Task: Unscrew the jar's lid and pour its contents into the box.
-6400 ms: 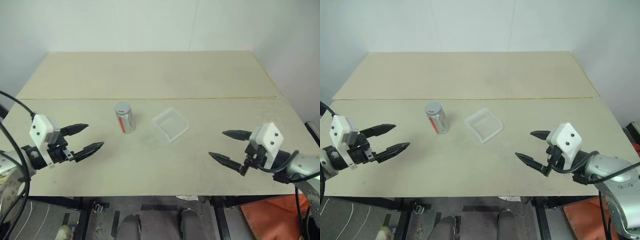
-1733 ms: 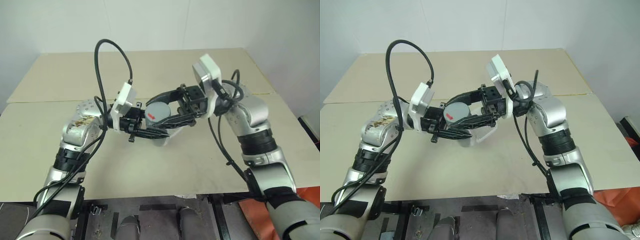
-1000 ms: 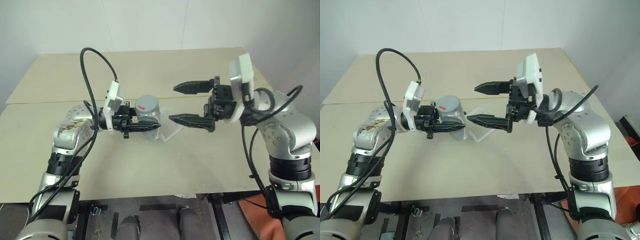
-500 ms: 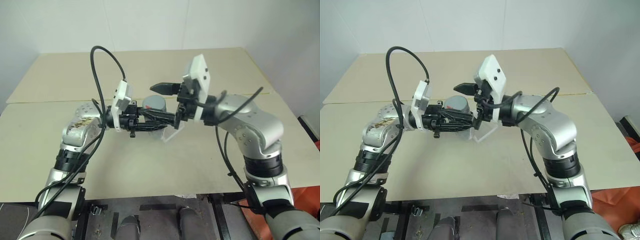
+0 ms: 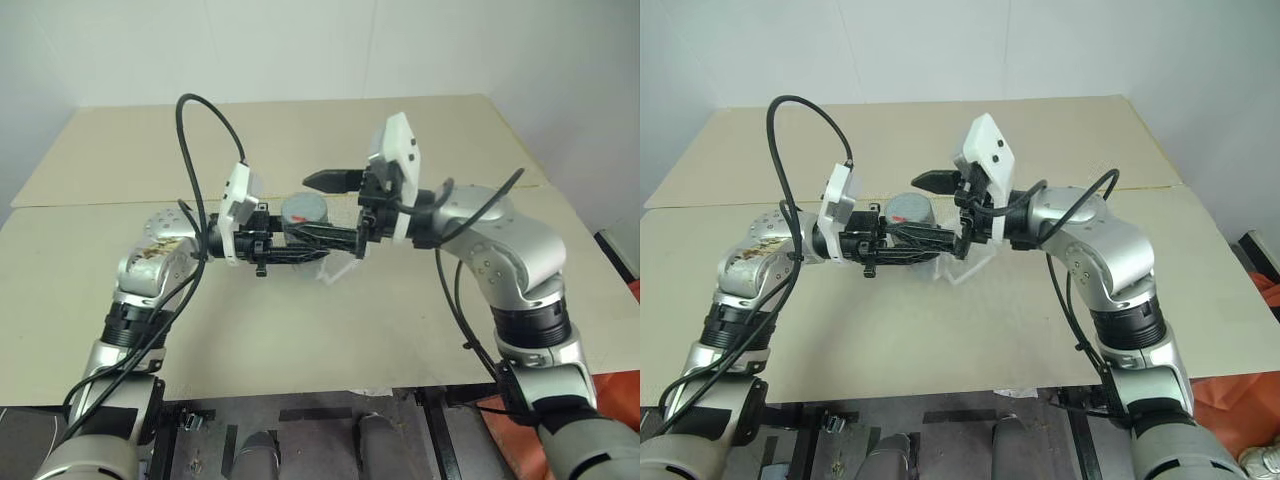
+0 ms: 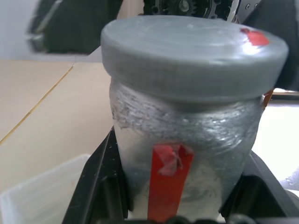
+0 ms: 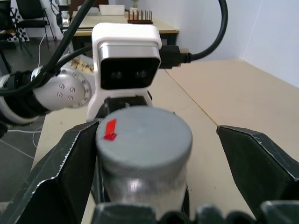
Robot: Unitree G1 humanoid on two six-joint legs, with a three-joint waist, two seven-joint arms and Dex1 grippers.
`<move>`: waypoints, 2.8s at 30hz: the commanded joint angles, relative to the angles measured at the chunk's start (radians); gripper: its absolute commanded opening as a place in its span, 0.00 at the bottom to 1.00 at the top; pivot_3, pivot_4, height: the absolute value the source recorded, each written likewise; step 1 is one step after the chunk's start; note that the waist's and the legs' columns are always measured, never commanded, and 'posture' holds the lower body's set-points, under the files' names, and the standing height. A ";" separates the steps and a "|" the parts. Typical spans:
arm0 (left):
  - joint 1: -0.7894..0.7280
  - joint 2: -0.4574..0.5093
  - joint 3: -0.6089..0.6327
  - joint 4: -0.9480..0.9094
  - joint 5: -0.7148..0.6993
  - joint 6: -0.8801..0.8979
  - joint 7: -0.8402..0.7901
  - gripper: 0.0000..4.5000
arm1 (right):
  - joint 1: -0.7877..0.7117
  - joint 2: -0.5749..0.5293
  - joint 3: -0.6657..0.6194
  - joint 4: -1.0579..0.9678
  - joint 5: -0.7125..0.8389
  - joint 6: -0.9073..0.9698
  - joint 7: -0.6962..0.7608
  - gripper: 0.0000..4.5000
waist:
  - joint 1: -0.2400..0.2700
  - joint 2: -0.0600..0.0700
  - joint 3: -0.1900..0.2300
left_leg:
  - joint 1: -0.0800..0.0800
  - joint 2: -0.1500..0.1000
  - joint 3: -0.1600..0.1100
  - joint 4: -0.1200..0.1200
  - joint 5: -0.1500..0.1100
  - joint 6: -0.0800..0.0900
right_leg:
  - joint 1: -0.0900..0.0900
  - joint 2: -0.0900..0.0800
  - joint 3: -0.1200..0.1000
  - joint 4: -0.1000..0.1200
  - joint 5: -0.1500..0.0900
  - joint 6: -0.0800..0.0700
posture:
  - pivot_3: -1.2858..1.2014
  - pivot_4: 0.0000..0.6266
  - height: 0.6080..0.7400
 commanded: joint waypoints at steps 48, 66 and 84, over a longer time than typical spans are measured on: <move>0.035 0.014 0.015 -0.097 0.007 -0.048 -0.015 0.43 | -0.027 0.081 -0.009 -0.034 -0.021 0.005 -0.091 1.00 | 0.000 0.000 0.000 | 0.000 0.000 0.000 0.000 0.000 0.000 | 0.000 0.000 0.000 0.000 0.000 0.000 | 0.52 0.24 1.00; 0.058 0.093 0.044 -0.111 -0.019 -0.020 -0.054 0.43 | 0.046 -0.050 -0.097 -0.028 -0.039 0.003 -0.094 1.00 | 0.003 0.000 0.000 | 0.000 0.000 0.000 -0.001 0.000 0.000 | 0.000 0.000 0.000 -0.001 0.000 0.000 | 0.52 0.24 1.00; -0.010 -0.033 0.001 0.013 0.053 -0.086 0.021 0.43 | 0.031 -0.023 -0.077 -0.198 0.054 0.062 -0.129 1.00 | 0.003 0.000 0.000 | 0.000 0.000 0.000 -0.001 0.000 0.000 | 0.000 0.000 0.000 -0.001 0.000 0.000 | 0.52 0.24 1.00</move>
